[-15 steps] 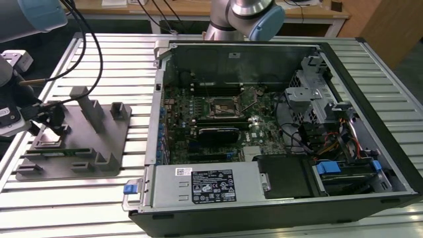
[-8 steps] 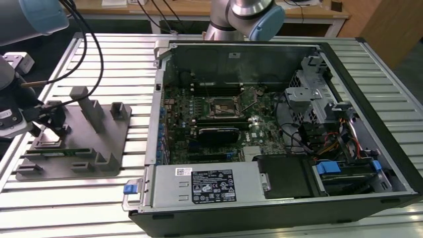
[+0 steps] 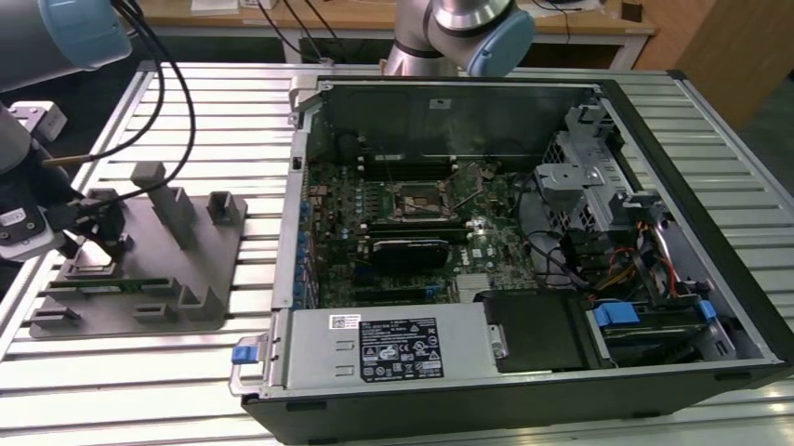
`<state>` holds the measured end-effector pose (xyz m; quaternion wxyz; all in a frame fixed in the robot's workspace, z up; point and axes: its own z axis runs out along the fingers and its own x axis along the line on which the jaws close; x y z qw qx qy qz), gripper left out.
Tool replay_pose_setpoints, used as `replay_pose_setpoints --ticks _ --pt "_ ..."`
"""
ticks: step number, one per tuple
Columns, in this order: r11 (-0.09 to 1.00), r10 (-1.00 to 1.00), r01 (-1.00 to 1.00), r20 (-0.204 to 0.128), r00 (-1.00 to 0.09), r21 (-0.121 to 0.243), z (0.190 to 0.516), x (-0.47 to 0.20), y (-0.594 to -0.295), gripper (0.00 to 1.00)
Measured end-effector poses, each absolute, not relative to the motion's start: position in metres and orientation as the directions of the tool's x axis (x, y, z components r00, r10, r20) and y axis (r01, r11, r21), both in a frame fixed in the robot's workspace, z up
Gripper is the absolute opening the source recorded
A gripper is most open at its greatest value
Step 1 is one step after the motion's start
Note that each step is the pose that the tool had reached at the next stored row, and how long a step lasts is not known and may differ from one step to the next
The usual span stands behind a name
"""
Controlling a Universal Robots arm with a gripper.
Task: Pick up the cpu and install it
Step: 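Pick up the cpu and move it towards the insertion slot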
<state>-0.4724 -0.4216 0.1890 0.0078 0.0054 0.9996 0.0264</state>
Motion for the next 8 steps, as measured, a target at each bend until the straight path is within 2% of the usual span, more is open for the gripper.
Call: replay_pose_setpoints --ticks 8 --pt "0.999 0.011 0.01 -0.015 -1.0 0.053 0.1852 -0.4724 -0.4216 0.59"
